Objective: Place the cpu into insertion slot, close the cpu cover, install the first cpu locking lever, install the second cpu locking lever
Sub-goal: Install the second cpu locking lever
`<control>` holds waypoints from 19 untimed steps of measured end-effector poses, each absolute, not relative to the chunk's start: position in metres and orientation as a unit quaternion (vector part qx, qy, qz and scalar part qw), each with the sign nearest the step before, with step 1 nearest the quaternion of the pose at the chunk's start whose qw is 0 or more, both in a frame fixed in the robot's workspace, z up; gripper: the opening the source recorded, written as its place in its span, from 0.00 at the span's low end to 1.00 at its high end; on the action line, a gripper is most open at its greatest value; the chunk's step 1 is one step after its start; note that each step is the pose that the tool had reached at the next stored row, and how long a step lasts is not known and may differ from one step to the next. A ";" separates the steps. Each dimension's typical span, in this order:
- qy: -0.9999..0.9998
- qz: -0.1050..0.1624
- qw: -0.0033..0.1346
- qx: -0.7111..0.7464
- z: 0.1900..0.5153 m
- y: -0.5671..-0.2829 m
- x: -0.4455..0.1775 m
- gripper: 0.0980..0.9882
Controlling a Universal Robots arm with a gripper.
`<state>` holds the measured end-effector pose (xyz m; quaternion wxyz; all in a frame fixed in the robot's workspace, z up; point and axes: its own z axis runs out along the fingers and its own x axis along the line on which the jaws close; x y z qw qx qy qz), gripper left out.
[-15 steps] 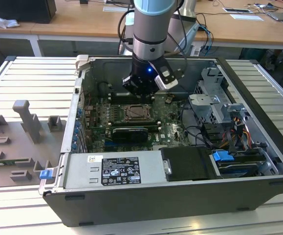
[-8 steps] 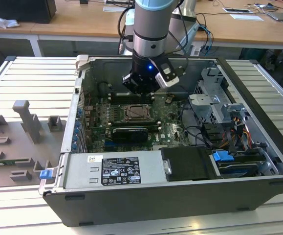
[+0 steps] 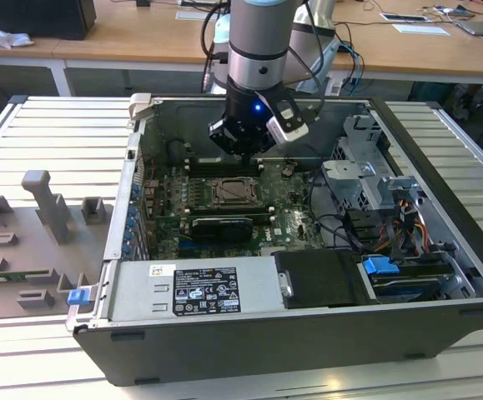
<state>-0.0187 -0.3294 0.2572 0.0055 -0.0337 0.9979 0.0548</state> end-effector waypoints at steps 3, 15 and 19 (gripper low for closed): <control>0.998 0.055 0.005 -0.034 0.257 -0.332 -0.019 0.01; 0.998 0.055 0.006 -0.034 0.257 -0.339 -0.020 0.01; 0.998 0.055 0.006 -0.034 0.257 -0.343 -0.021 0.01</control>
